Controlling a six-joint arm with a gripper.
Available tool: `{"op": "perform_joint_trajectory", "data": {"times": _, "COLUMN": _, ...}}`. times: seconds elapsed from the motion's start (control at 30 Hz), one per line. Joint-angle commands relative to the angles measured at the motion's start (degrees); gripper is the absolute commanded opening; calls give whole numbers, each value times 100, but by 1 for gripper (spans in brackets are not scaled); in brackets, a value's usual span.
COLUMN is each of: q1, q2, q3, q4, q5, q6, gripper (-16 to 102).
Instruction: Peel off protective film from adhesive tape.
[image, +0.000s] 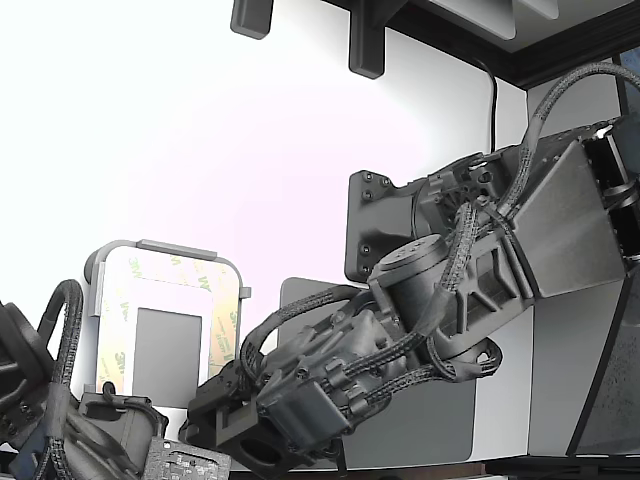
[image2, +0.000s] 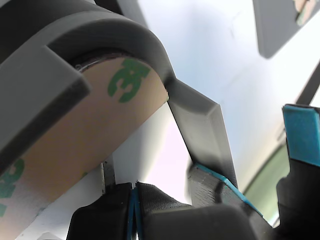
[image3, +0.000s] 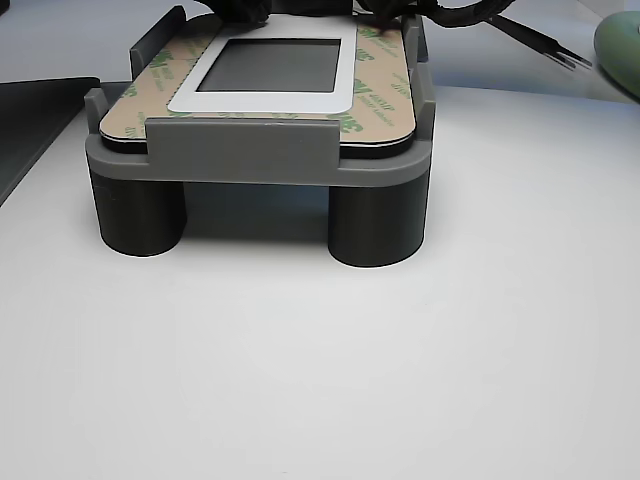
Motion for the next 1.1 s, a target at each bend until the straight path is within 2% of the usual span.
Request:
{"op": "perform_joint_trajectory", "data": {"times": 0.0, "q1": -35, "q2": 185, "q3": -105, "q4": -18, "q5": 0, "q6": 9, "gripper": -11}}
{"op": "perform_joint_trajectory", "data": {"times": 1.07, "q1": 79, "q2": 220, "q3": -105, "q4": 0, "q5": 9, "q6": 97, "gripper": -11}}
